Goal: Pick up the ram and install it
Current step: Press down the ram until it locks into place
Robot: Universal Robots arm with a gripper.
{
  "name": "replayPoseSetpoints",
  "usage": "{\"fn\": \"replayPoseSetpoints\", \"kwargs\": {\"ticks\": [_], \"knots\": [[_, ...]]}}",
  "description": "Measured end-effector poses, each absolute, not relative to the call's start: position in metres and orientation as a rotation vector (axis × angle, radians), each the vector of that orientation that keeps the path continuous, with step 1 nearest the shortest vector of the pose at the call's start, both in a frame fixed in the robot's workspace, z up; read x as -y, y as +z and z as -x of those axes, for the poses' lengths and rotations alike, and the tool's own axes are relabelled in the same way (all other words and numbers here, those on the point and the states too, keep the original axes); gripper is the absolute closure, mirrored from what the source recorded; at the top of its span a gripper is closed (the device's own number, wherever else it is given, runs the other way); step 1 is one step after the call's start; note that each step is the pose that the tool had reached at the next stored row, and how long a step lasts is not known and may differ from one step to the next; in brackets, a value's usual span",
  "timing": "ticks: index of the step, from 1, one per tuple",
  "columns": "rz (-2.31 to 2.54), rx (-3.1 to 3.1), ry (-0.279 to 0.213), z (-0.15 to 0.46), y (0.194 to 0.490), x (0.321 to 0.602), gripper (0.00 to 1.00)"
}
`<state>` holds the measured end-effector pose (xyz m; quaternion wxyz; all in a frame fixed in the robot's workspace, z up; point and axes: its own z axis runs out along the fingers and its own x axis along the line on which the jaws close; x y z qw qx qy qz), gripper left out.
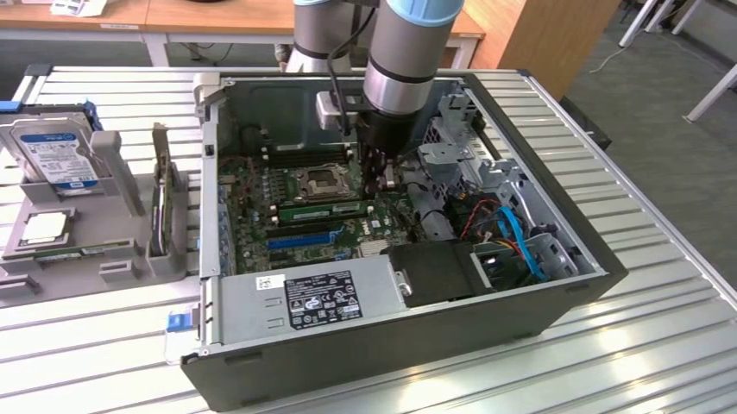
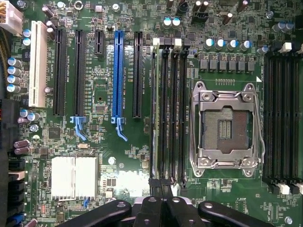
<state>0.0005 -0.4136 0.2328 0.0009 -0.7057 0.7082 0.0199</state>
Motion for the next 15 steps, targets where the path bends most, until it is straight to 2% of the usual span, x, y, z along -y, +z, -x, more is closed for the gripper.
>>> {"fn": "replayPoseSetpoints", "kwargs": {"ticks": [15], "knots": [[2.213, -2.221, 0.068, -0.0005, 0.2282, 0.4136, 0.9]]}}
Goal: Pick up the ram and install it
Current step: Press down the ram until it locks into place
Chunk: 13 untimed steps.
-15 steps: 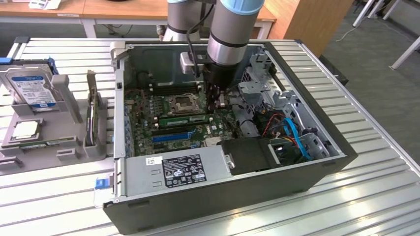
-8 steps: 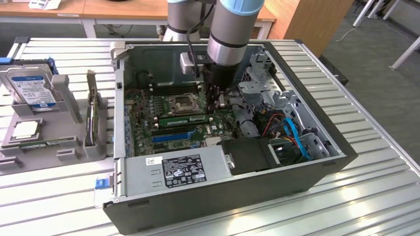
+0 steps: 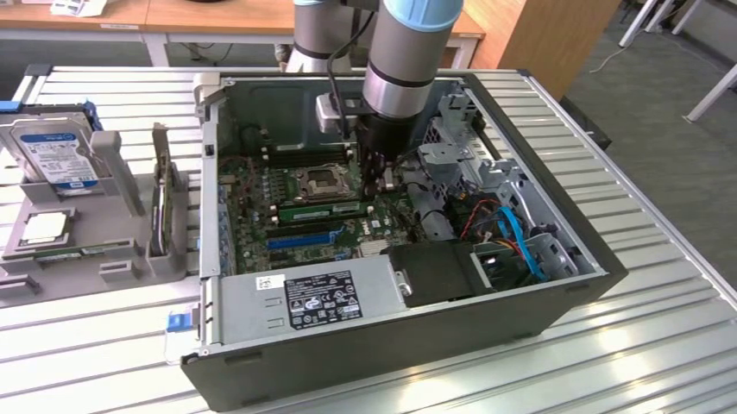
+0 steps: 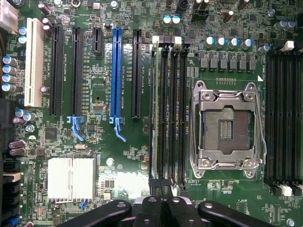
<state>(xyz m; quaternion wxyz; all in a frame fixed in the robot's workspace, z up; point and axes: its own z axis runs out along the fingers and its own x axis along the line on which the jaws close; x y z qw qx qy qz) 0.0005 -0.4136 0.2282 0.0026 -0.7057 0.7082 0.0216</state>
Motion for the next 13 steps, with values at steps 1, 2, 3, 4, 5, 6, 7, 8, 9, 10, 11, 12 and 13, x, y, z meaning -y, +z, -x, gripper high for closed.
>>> {"fn": "replayPoseSetpoints", "kwargs": {"ticks": [1, 2, 3, 4, 5, 6, 7, 8, 9, 10, 11, 12, 13], "knots": [[2.213, -2.221, 0.068, -0.0006, 0.2281, 0.4136, 0.9], [2.213, -2.221, 0.068, -0.0005, 0.2281, 0.4136, 0.9], [2.213, -2.221, 0.068, -0.0005, 0.2281, 0.4136, 0.9], [2.213, -2.221, 0.068, -0.0006, 0.2279, 0.4136, 0.9], [2.213, -2.221, 0.068, -0.0006, 0.2274, 0.4135, 0.9], [2.213, -2.22, 0.069, -0.0006, 0.2269, 0.4135, 0.9], [2.213, -2.221, 0.069, -0.0006, 0.2265, 0.4135, 0.9], [2.213, -2.221, 0.068, -0.0006, 0.2261, 0.4136, 0.9], [2.213, -2.221, 0.069, -0.0005, 0.2257, 0.4136, 0.9], [2.213, -2.221, 0.068, -0.0006, 0.2255, 0.4136, 0.9], [2.213, -2.221, 0.068, -0.0005, 0.2253, 0.4136, 0.9], [2.213, -2.221, 0.068, -0.0006, 0.2252, 0.4136, 0.9], [2.213, -2.221, 0.068, -0.0006, 0.2251, 0.4136, 0.9]]}}
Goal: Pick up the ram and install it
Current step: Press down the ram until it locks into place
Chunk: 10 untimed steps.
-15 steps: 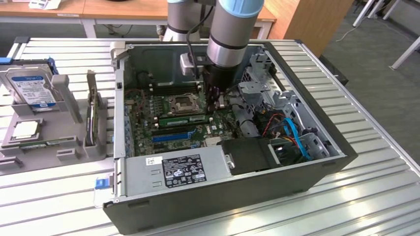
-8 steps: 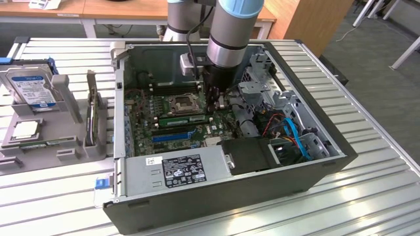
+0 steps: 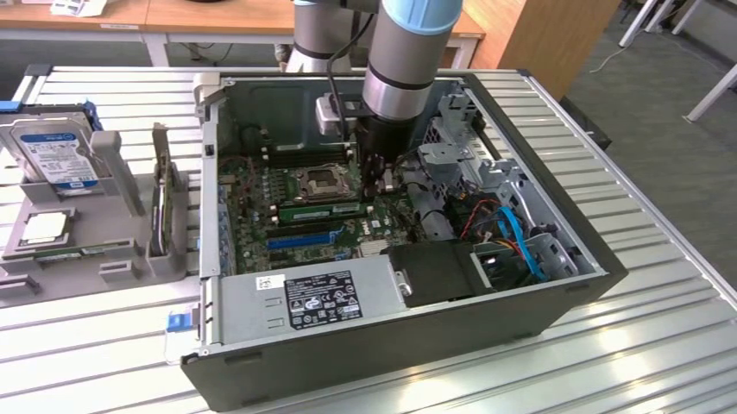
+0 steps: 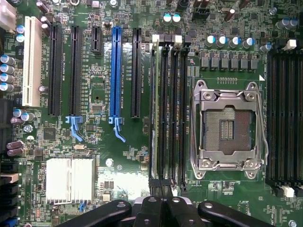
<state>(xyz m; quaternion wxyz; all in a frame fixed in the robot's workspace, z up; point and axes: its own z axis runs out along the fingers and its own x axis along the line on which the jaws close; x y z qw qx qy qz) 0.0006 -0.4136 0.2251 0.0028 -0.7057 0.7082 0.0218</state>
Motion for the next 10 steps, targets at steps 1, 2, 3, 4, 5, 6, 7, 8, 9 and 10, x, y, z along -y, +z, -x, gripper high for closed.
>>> {"fn": "replayPoseSetpoints", "kwargs": {"ticks": [1, 2, 3, 4, 5, 6, 7, 8, 9, 10], "knots": [[2.213, -2.221, 0.069, -0.0006, 0.225, 0.4136, 0.9], [2.213, -2.221, 0.069, -0.0006, 0.225, 0.4136, 0.9], [2.213, -2.221, 0.069, -0.0006, 0.225, 0.4136, 0.9], [2.213, -2.221, 0.069, -0.0006, 0.225, 0.4136, 0.9], [2.213, -2.221, 0.069, -0.0006, 0.2249, 0.4136, 0.9], [2.213, -2.221, 0.069, -0.0005, 0.2248, 0.4137, 0.9], [2.213, -2.221, 0.069, -0.0006, 0.2247, 0.4137, 0.9], [2.213, -2.221, 0.069, -0.0006, 0.2246, 0.4138, 0.9], [2.213, -2.221, 0.068, -0.0005, 0.2245, 0.4138, 0.9], [2.213, -2.221, 0.069, -0.0005, 0.2244, 0.4139, 0.9]]}}
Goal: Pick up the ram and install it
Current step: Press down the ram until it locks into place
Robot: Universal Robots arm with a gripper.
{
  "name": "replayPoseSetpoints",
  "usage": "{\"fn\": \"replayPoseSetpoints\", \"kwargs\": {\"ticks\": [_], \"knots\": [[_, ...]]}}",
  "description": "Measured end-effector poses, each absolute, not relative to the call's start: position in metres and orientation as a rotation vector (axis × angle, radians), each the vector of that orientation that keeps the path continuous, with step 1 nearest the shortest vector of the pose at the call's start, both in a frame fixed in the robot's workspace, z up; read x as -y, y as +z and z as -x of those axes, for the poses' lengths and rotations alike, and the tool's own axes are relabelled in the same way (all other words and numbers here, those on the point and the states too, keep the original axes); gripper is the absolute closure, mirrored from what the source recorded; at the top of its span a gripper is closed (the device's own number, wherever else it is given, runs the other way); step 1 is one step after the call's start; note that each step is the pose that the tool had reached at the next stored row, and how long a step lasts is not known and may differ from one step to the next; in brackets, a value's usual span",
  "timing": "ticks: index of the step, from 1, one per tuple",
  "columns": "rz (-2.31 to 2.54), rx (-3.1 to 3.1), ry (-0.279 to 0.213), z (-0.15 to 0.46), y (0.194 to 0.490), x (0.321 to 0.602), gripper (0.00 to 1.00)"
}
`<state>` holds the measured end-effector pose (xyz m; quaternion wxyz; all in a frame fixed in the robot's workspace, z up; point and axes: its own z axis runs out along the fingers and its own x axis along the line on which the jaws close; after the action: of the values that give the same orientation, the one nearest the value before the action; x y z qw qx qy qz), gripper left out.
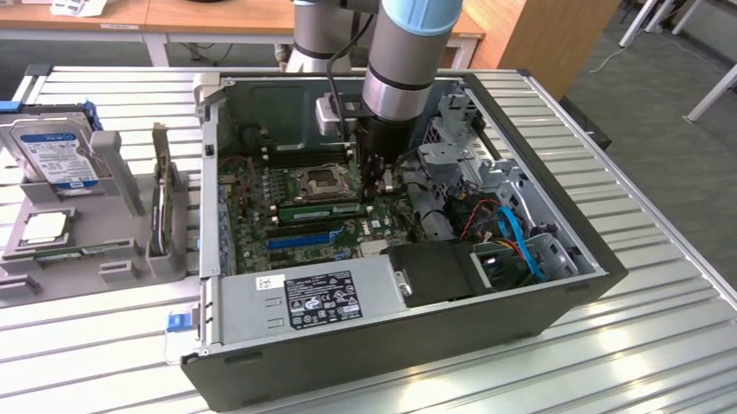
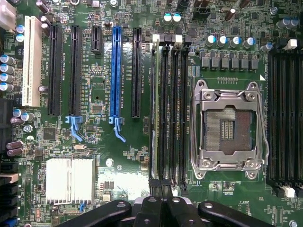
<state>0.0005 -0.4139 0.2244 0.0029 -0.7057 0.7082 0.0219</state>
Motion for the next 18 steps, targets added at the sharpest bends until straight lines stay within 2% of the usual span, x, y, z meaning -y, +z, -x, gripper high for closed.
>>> {"fn": "replayPoseSetpoints", "kwargs": {"ticks": [18], "knots": [[2.213, -2.221, 0.069, -0.0006, 0.2231, 0.4139, 0.9]]}}
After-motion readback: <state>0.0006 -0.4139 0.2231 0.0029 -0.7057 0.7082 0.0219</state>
